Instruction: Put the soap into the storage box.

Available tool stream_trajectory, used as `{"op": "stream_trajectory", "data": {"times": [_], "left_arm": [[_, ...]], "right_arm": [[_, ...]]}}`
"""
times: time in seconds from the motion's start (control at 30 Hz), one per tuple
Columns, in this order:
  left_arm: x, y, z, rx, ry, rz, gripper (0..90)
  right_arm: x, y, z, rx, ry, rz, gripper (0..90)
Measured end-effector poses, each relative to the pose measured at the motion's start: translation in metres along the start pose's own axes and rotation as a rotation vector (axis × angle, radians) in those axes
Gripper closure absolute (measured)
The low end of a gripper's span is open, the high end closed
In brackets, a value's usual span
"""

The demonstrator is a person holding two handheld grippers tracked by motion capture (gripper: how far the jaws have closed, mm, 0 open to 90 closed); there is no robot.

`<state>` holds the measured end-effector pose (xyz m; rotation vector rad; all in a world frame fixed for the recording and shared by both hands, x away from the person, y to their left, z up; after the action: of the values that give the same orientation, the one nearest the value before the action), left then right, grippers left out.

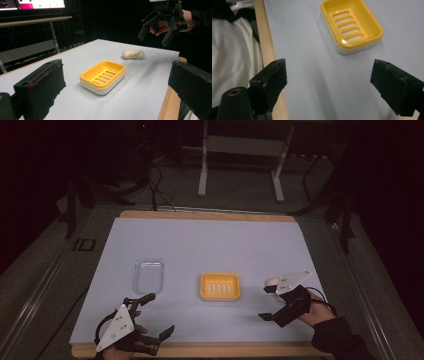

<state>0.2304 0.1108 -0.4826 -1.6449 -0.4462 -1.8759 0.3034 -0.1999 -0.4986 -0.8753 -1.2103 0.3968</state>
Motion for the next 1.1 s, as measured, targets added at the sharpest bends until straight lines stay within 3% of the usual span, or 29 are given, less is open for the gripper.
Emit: {"op": "stream_trajectory", "data": {"times": [0.23,0.47,0.9,0.97,1.1], "left_arm": [[0.000,0.000,0.000,0.000,-0.002,0.001,0.7],[-0.001,0.001,0.000,0.000,-0.006,0.003,0.7],[-0.001,0.001,0.000,-0.002,-0.011,0.006,0.8],[-0.001,0.002,0.000,-0.001,-0.011,0.007,0.7],[-0.002,0.002,0.000,-0.001,-0.009,0.011,0.7]], "right_arm": [[-0.010,0.002,0.001,0.025,0.046,0.145,13.1],[-0.021,0.006,0.000,-0.001,0.076,0.282,12.3],[-0.041,0.006,-0.010,-0.078,0.172,0.459,13.2],[-0.044,0.006,-0.013,-0.105,0.183,0.474,13.3],[-0.049,0.003,-0.016,-0.109,0.219,0.506,13.2]]}}
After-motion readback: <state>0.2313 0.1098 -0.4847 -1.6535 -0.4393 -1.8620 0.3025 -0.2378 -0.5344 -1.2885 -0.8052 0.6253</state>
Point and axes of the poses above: each handheld gripper's, and its own axes: y roughly forward along the jaws, x roughly out of its top, z roughly to its left, the point moved 9 cm from there along y, roughly forward along the jaws, and after that the axes turned 7 degrees about y, right-handed, at the moved point
